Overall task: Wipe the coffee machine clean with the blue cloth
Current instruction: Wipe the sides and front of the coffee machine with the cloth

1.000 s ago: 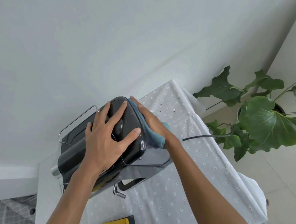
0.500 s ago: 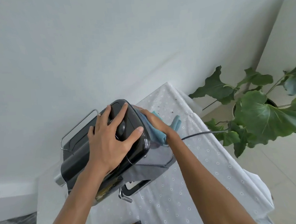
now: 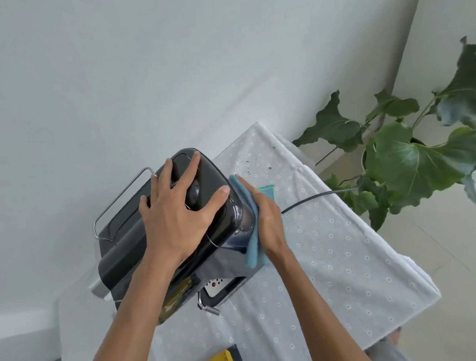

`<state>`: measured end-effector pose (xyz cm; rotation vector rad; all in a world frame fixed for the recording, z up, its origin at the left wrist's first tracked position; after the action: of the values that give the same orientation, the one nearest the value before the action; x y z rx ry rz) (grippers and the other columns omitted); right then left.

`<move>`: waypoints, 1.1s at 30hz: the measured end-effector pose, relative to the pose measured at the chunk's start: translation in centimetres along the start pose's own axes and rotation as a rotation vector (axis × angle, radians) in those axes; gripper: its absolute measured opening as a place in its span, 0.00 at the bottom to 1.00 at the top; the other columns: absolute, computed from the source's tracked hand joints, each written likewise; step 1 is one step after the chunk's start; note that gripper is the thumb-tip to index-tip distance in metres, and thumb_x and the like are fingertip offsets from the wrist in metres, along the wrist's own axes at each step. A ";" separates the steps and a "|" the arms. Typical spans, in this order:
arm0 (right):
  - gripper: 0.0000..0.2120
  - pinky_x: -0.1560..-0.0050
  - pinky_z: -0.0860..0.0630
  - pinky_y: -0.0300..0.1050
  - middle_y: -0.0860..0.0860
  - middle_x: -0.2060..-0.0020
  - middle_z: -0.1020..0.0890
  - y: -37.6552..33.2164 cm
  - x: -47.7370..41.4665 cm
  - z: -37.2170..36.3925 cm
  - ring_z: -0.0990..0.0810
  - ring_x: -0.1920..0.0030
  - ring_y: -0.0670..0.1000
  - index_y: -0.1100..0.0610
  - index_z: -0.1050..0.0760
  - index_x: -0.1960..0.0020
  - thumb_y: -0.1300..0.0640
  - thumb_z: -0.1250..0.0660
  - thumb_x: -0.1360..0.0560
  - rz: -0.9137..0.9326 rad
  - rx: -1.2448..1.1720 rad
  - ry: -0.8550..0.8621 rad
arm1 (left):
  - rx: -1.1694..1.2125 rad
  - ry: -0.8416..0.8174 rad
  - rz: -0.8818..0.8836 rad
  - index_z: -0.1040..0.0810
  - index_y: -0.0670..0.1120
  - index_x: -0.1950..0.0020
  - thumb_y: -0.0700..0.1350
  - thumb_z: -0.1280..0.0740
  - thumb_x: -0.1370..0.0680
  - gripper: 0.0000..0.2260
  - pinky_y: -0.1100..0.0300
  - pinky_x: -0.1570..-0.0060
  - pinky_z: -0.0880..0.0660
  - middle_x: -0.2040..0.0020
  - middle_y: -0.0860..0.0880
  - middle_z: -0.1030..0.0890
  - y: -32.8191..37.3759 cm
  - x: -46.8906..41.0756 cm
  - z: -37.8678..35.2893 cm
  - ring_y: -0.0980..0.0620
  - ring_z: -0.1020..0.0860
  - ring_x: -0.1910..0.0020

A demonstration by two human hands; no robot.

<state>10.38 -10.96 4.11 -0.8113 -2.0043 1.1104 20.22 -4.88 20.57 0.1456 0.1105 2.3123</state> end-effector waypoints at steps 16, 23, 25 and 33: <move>0.24 0.36 0.24 0.57 0.45 0.41 0.15 -2.0 5.2 -3.9 0.18 0.39 0.49 0.41 0.18 0.38 0.55 0.51 0.17 0.259 -0.133 0.661 | 0.009 0.033 -0.077 0.45 0.67 0.23 0.76 0.47 0.30 0.36 0.38 0.26 0.49 0.20 0.45 0.45 -0.3 -0.1 -0.4 0.42 0.47 0.21; 0.22 0.31 0.26 0.60 0.44 0.36 0.17 2.6 5.9 -4.1 0.21 0.33 0.49 0.40 0.19 0.36 0.48 0.49 0.19 0.165 -0.238 0.807 | 0.009 0.027 -0.085 0.45 0.66 0.23 0.74 0.47 0.29 0.35 0.36 0.26 0.52 0.20 0.44 0.46 -0.5 -0.3 -0.5 0.38 0.50 0.21; 0.23 0.26 0.32 0.60 0.41 0.31 0.22 0.1 7.2 -6.2 0.27 0.27 0.47 0.34 0.24 0.34 0.50 0.51 0.19 0.260 -0.226 0.840 | 0.014 0.025 -0.089 0.45 0.65 0.22 0.75 0.47 0.29 0.36 0.34 0.27 0.51 0.20 0.43 0.46 -0.6 -0.4 -0.5 0.37 0.50 0.22; 0.23 0.27 0.29 0.53 0.42 0.34 0.19 2.5 5.0 -3.9 0.24 0.31 0.43 0.44 0.23 0.30 0.44 0.49 0.18 0.214 -0.258 0.775 | 0.020 0.017 -0.098 0.45 0.65 0.22 0.74 0.47 0.28 0.36 0.33 0.28 0.52 0.20 0.42 0.46 -0.4 -0.3 -0.6 0.36 0.50 0.22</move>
<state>11.13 -4.19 4.74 -1.3642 -1.4243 0.5081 20.69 -4.84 19.93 0.1276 0.1462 2.2156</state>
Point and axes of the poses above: each hand's wrist, its own x-axis away from the middle knuckle, its own z-axis out of the back of the hand, y = z × x, the point moved 5 cm from there along -x, towards the middle knuckle
